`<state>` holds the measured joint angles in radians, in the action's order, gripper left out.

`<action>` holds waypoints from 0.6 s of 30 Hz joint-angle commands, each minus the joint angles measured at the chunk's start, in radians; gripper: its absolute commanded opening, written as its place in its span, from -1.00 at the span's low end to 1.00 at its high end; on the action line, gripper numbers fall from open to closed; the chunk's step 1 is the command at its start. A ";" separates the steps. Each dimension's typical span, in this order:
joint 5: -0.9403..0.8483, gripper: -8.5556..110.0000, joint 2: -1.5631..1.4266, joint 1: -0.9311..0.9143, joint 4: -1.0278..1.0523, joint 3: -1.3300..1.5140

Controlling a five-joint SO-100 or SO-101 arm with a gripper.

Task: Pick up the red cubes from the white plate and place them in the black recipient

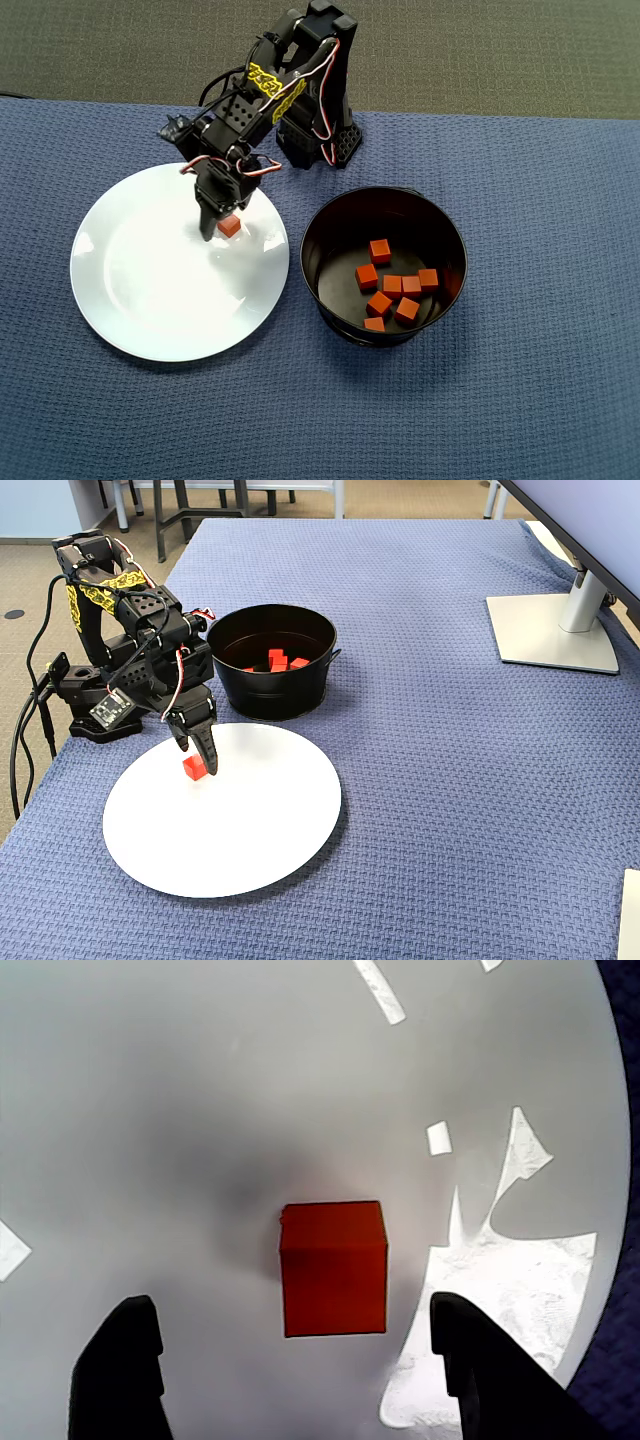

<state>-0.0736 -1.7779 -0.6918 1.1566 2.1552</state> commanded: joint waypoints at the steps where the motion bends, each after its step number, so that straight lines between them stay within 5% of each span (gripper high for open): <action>1: -0.060 -0.40 -0.032 0.026 -0.020 0.008; 18: -0.229 -0.52 0.034 -0.052 -0.063 0.012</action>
<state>-0.2715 -1.7487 -0.7240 1.1106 2.1890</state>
